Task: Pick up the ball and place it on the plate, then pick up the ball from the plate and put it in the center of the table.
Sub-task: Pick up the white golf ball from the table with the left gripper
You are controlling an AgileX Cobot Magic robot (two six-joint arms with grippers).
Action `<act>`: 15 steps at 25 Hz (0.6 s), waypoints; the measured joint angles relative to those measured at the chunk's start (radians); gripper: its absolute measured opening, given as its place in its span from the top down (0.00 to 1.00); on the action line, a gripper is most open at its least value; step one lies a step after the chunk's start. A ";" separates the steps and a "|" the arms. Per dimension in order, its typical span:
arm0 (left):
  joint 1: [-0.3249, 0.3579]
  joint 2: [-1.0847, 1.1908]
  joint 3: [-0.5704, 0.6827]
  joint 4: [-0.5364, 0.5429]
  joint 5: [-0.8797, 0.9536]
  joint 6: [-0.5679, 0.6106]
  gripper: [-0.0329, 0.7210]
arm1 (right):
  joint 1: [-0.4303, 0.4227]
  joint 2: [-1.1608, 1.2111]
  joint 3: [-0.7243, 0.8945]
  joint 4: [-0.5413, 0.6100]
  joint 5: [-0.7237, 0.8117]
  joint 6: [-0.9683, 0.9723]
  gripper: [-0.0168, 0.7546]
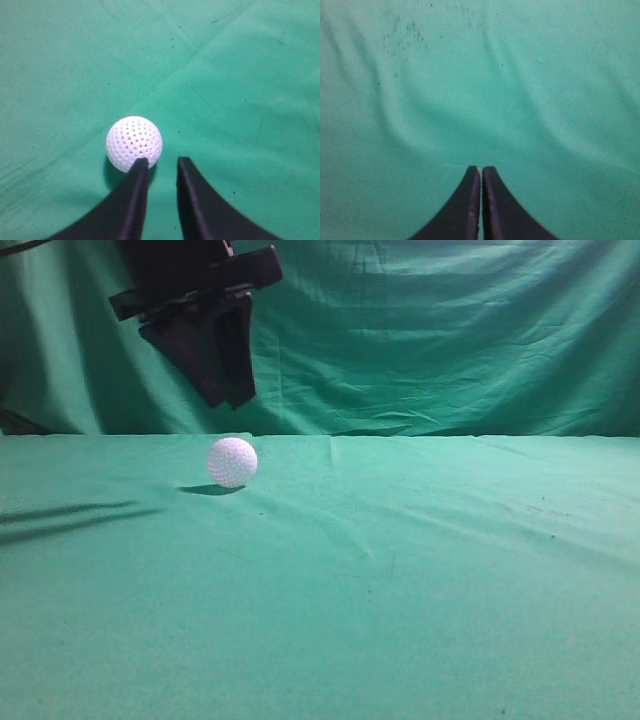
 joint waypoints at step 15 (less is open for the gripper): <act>0.000 0.109 -0.016 0.033 -0.087 -0.047 0.19 | 0.000 0.005 0.000 0.011 -0.014 0.000 0.98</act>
